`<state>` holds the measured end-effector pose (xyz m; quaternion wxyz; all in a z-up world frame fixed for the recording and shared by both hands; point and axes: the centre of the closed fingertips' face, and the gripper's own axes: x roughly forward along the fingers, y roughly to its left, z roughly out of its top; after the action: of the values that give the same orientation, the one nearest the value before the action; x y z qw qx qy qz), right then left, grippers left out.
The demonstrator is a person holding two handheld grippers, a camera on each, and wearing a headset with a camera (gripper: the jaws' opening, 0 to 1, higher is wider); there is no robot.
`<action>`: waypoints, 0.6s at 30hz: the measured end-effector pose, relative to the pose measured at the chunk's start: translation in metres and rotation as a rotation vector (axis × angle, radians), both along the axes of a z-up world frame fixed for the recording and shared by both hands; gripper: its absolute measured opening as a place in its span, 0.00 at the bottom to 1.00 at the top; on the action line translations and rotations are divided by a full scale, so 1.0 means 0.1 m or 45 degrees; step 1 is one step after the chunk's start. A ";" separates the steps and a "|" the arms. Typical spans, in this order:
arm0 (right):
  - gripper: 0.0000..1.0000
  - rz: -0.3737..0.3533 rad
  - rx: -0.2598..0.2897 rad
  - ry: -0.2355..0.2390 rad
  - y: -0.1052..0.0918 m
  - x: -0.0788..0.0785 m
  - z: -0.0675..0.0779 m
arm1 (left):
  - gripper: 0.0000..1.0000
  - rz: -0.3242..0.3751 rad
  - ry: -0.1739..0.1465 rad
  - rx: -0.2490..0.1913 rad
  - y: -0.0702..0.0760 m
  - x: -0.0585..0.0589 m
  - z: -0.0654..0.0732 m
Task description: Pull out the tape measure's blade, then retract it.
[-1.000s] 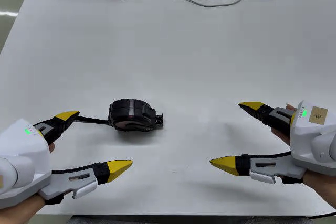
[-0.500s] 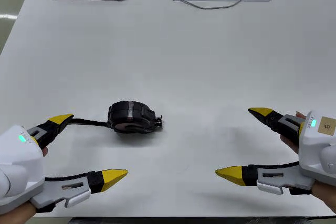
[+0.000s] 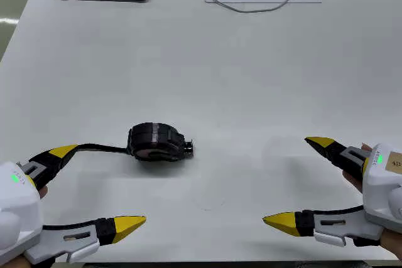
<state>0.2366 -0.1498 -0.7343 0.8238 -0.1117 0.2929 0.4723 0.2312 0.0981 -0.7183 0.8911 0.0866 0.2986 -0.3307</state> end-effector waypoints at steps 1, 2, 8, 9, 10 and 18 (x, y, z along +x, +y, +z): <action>0.97 0.001 -0.002 0.003 0.00 -0.01 -0.01 | 0.97 0.002 0.001 -0.003 0.00 0.00 0.00; 0.99 0.000 -0.004 0.008 -0.01 -0.01 -0.02 | 0.97 0.002 -0.001 -0.003 0.01 0.01 0.00; 0.99 0.010 -0.023 0.022 -0.03 -0.05 -0.06 | 0.97 0.001 -0.003 -0.005 0.01 0.01 0.01; 0.99 0.010 -0.024 0.024 -0.03 -0.05 -0.06 | 0.97 0.000 -0.003 -0.004 0.01 0.01 0.01; 0.99 0.011 -0.026 0.025 -0.04 -0.05 -0.06 | 0.97 0.000 0.000 -0.006 0.01 0.01 0.00; 0.99 0.015 -0.024 0.028 -0.04 -0.06 -0.06 | 0.99 0.007 -0.002 -0.001 0.02 0.01 0.00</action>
<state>0.2310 -0.1542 -0.7399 0.8166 -0.1159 0.3057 0.4757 0.2324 0.1000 -0.7186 0.8923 0.0856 0.2979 -0.3284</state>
